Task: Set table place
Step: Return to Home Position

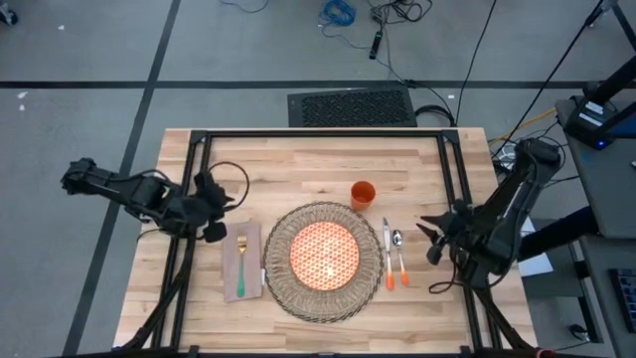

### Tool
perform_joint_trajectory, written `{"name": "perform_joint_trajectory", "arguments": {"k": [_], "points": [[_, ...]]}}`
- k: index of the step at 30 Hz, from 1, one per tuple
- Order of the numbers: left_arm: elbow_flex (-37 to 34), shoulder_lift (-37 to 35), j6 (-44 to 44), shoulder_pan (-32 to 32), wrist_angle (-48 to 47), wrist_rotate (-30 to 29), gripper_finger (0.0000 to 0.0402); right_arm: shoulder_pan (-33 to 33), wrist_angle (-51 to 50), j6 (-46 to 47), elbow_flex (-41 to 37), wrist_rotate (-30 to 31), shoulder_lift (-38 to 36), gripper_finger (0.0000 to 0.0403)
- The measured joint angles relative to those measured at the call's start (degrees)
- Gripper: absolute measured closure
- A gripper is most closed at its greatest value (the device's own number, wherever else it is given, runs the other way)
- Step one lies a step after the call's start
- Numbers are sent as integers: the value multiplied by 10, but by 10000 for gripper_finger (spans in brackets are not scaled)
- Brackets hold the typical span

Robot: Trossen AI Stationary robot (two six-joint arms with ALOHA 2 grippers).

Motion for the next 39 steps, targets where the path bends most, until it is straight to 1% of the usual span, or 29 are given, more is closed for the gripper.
{"name": "perform_joint_trajectory", "arguments": {"k": [2, 3, 6, 8, 9, 11, 12, 14, 17, 21, 23, 26, 29, 31, 32, 33, 34, 36, 37, 38, 39], "points": [[6, 5, -7, -5, 4, -26, 339, 8, 41, 39, -46, 20, -2, 307], [6, 4, -20, -5, -18, -42, 339, 13, 65, 54, -66, 35, -3, 307], [17, 2, -72, -4, -45, -112, 339, 30, 139, 72, -117, 123, -5, 307], [20, -3, -90, -5, -56, -135, 339, 37, 164, 80, -139, 188, -6, 307], [20, -7, -93, -5, -42, -143, 339, 42, 169, 82, -146, 222, -6, 307], [20, -17, -73, -9, 22, -146, 339, 55, 169, 80, -151, 286, -6, 307], [18, -23, -42, -14, 71, -142, 339, 62, 161, 76, -147, 297, -7, 307], [18, -27, 39, -24, 163, -103, 339, 67, 139, 57, -132, 299, -9, 307], [18, -10, 165, -47, 285, -27, 339, 72, 138, -21, -97, 302, -9, 307], [17, 22, 290, -81, 381, 2, 339, 90, 138, -202, -2, 305, -9, 307], [17, 40, 321, -90, 410, 6, 339, 100, 144, -301, 56, 305, -9, 307], [17, 65, 329, -99, 445, 24, 339, 113, 172, -446, 130, 296, -8, 307], [17, 91, 318, -109, 474, 58, 339, 112, 239, -581, 183, 253, -9, 307], [16, 104, 314, -120, 490, 69, 339, 99, 331, -695, 199, 198, -9, 307], [16, 109, 314, -125, 499, 69, 339, 85, 396, -763, 201, 154, -9, 307], [16, 114, 314, -131, 511, 69, 339, 68, 476, -836, 199, 102, -9, 307], [16, 119, 314, -137, 524, 69, 339, 48, 575, -916, 191, 34, -8, 307], [16, 130, 316, -150, 547, 69, 339, 0, 754, -1061, 167, -149, -3, 307], [16, 136, 319, -158, 563, 69, 339, -23, 817, -1106, 158, -238, 3, 307], [16, 141, 324, -166, 576, 68, 339, -44, 850, -1134, 152, -300, 7, 307], [16, 147, 330, -175, 587, 63, 339, -62, 852, -1147, 149, -338, 8, 307]]}}
